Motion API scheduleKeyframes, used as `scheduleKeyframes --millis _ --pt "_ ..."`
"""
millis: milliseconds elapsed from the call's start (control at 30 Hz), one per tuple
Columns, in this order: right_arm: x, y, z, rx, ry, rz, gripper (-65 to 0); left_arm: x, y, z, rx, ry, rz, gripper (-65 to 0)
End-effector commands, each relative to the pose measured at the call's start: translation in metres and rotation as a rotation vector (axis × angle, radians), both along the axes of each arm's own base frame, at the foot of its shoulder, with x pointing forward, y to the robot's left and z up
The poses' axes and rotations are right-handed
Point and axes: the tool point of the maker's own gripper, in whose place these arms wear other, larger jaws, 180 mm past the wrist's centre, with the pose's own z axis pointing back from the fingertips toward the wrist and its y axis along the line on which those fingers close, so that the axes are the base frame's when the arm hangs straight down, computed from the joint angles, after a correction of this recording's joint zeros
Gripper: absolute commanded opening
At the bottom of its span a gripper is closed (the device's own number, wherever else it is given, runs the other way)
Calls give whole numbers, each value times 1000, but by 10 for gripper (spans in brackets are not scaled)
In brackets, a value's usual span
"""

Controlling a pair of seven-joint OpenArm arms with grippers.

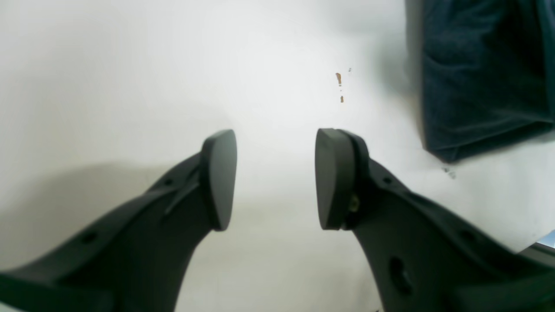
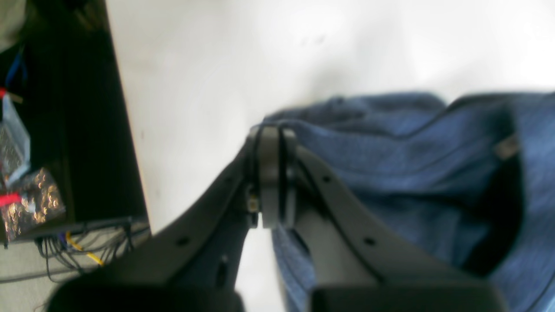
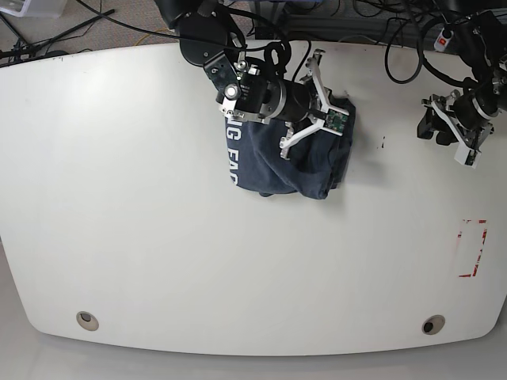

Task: Fold the T-shirt properly
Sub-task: 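Press the folded bundle down with the right gripper, then grasp the bundle's opposite edges with both grippers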

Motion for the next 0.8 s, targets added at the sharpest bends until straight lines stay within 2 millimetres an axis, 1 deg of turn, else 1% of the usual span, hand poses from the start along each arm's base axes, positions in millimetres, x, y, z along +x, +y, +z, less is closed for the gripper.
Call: scheduleKeyframes --millis 0,133,167,267,333,400,467,500,533,567,600,667,700,767 --pt "13 16 28 66 -48 5 -650 8 3 14 11 -48 -8 -382" --pt "24 32 43 104 -67 9 -650 8 3 14 11 -48 -8 -382" --pt "26 34 44 103 -67 11 -650 8 3 13 11 -47 -8 -382" --pt "36 36 38 87 -68 22 -650 7 3 13 11 -45 -8 -382" --pt "36 45 32 76 -58 56 -650 7 3 13 10 -45 -8 -382" --pt "38 49 25 77 -29 71 -650 7 3 13 10 -45 -8 -382" --pt "38 54 18 102 29 88 -650 7 2 13 10 -45 -9 -382" --pt "39 57 18 118 46 94 -647 7 2 13 9 -44 -11 -382" --pt "40 59 17 128 60 97 -623 7 2 13 9 -44 -11 -382" --pt "42 60 15 140 75 98 -579 7 2 13 9 -44 -11 -382" --pt "43 62 17 159 86 101 -514 7 1 12 7 -42 -12 -382" --pt "47 66 25 193 85 102 -407 7 1 12 7 -42 -13 -382" --pt "53 67 32 223 94 70 -347 7 0 11 6 -42 -13 -382" --pt "60 67 43 270 108 26 -273 7 -3 10 3 -38 -24 -382"
